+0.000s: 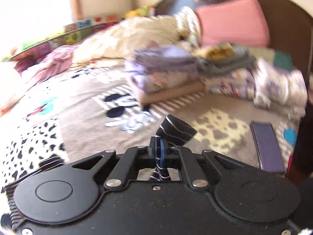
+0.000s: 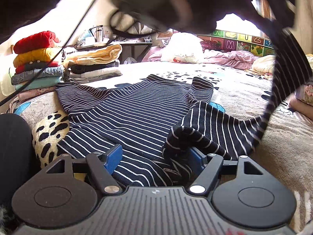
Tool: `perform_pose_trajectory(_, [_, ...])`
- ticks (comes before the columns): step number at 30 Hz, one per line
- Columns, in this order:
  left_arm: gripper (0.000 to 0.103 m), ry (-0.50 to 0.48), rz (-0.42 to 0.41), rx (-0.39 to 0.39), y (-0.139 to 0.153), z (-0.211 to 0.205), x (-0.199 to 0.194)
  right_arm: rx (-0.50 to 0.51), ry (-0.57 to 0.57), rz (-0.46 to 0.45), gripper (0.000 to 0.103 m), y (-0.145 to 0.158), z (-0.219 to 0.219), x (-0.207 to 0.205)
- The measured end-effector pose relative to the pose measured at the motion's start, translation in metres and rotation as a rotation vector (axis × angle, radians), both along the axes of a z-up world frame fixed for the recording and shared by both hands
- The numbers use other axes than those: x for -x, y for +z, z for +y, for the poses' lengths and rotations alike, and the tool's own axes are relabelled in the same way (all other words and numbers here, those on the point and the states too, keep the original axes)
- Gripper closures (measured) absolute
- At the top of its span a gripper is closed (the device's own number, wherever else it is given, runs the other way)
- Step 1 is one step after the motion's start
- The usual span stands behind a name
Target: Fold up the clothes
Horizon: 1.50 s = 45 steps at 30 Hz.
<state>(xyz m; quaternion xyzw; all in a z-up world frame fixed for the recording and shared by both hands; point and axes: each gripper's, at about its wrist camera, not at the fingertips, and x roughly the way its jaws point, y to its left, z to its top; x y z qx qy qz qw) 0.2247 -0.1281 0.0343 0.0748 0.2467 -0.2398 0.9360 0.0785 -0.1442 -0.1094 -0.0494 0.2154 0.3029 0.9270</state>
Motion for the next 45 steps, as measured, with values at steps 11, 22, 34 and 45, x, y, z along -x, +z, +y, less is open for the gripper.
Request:
perform_pose_trajectory(11, [0.1,0.516,-0.075,0.572,-0.017,0.269,0.097,0.021,-0.046,-0.003,0.027,0.006,-0.015,0.019])
perform_pose_trajectory(22, [0.1,0.647,0.053,0.756,-0.089,0.342,0.099,0.082,-0.076,-0.026,0.028,-0.003,0.004,0.003])
perform_pose_trajectory(34, [0.101,0.604,-0.07,0.901,-0.089,0.357,0.132,0.118,0.071,-0.043,0.026,-0.002,0.031,-0.008])
perform_pose_trajectory(45, [0.101,0.605,-0.094,0.936,-0.097,0.358,0.135,0.087,0.119,0.033,0.027,0.001,0.023,-0.015])
